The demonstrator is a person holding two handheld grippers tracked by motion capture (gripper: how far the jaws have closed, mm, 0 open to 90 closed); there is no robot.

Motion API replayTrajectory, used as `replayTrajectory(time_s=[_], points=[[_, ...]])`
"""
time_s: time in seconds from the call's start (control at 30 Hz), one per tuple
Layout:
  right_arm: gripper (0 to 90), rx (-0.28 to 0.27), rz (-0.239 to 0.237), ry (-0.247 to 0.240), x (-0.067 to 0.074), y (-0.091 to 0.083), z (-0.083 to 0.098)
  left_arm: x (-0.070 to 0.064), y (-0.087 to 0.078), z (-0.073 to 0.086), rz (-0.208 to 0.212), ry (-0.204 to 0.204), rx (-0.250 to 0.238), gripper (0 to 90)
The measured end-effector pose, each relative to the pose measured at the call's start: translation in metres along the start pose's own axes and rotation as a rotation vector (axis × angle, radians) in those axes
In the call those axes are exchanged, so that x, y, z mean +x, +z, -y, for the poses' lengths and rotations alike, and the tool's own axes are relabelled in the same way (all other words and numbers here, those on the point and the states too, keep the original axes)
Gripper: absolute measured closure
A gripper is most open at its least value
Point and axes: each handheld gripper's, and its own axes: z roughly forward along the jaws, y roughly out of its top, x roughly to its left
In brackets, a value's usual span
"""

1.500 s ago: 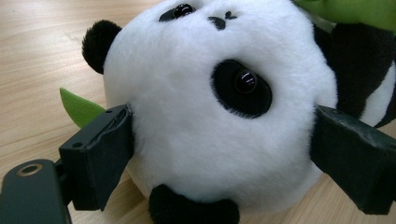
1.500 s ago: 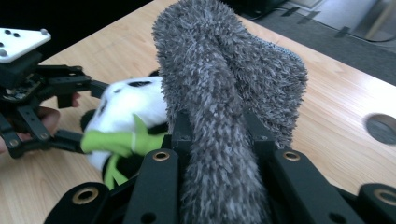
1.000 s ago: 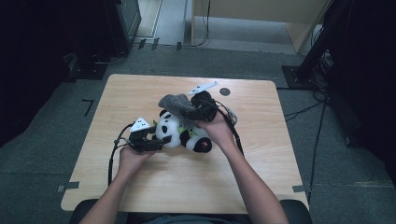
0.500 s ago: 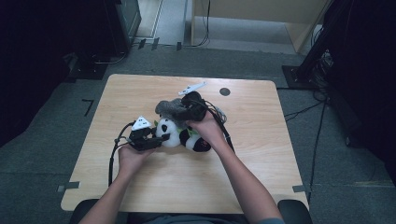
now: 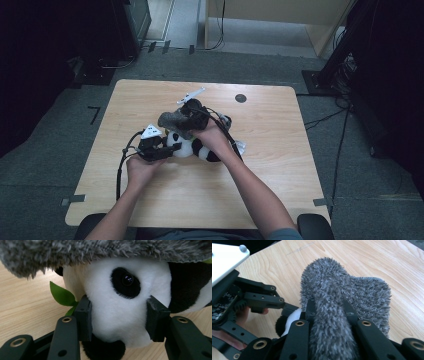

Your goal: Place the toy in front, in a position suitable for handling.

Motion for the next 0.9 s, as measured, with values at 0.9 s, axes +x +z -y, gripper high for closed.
replayTrajectory(time_s=[0.9], points=[[75.4, 0.003, 0.192, 0.097, -0.065, -0.042, 0.026, 0.0, 0.0, 0.001, 0.009, -0.019, -0.008, 51.2]])
